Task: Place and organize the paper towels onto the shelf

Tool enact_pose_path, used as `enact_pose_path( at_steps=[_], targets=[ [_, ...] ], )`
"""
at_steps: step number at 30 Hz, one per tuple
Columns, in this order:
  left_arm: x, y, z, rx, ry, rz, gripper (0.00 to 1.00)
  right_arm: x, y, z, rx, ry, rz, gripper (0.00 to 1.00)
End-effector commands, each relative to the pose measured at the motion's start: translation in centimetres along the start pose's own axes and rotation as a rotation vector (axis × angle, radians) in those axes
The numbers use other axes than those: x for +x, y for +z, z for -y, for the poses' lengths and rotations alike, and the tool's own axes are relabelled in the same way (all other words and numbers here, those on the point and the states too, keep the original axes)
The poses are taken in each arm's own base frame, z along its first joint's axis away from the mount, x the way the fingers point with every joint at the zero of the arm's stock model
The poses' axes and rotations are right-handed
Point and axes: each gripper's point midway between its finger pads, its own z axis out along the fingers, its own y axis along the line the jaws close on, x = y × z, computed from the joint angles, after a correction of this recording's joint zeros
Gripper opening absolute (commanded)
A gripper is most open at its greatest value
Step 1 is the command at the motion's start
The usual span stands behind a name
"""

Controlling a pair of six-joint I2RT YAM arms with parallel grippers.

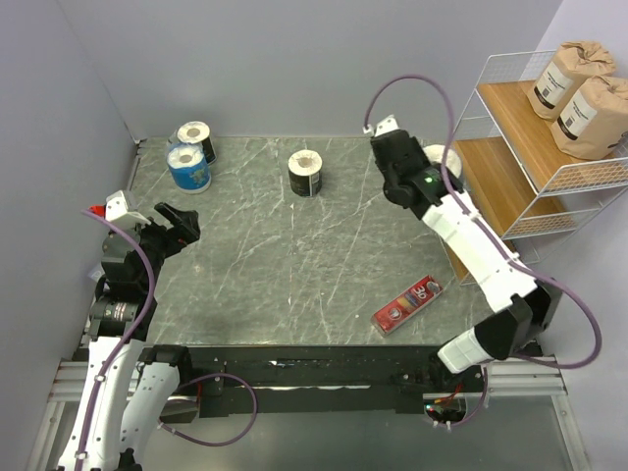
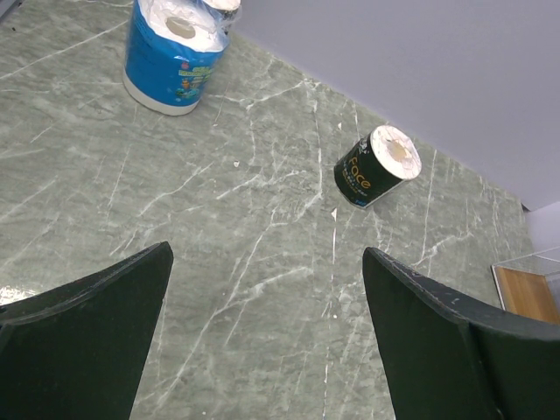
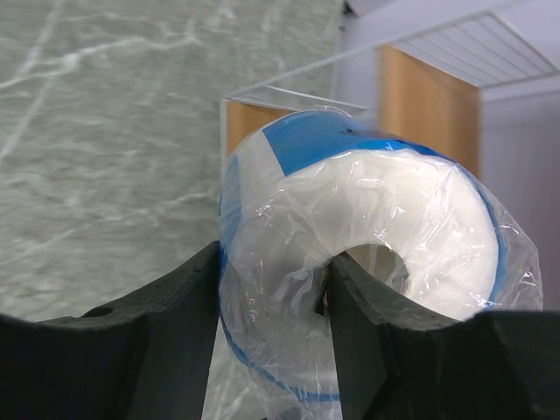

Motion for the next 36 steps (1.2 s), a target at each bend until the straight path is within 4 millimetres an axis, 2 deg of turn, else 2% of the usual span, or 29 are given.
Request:
enact_pose_path(
  at_steps=[1,5,9,15,22,28,33,36],
  targets=[
    [-1.2,-0.4,0.7,0.021,-0.004,0.038,0.96,-1.5,-3.0,5.9,0.117,0.073,0.103,0.43],
    [-1.2,-0.4,0.7,0.019,-0.004,0.038,0.97,-0.4,-3.2,7.9,0.165,0.09,0.075,0.43],
    [-1.2,-0.4,0.6,0.019,-0.006,0.04,0.97,1.1,-3.1,9.1,0.192,0.11,0.027,0.43],
    [-1.1,-0.3,0.6,0.019,-0.006,0.037,0.96,2.3,-3.2,10.4,0.224,0.141,0.022,0.43],
    [-1.1,-0.4,0.6,0.017,-0.004,0.038,0.96,3.4,-3.3,11.6,0.251,0.154,-0.008,0.43],
    [-1.2,-0.3,0.6,0.017,-0.006,0.038,0.96,4.2,-3.2,11.7,0.234,0.175,-0.008,0.46],
    [-1.2,-0.3,0.6,0.017,-0.004,0.038,0.96,5.3,-2.8,12.5,0.263,0.18,-0.038,0.47],
    [-1.1,-0.4,0.6,0.019,-0.006,0.037,0.97,5.6,-2.6,13.0,0.269,0.202,-0.037,0.54]
  ],
)
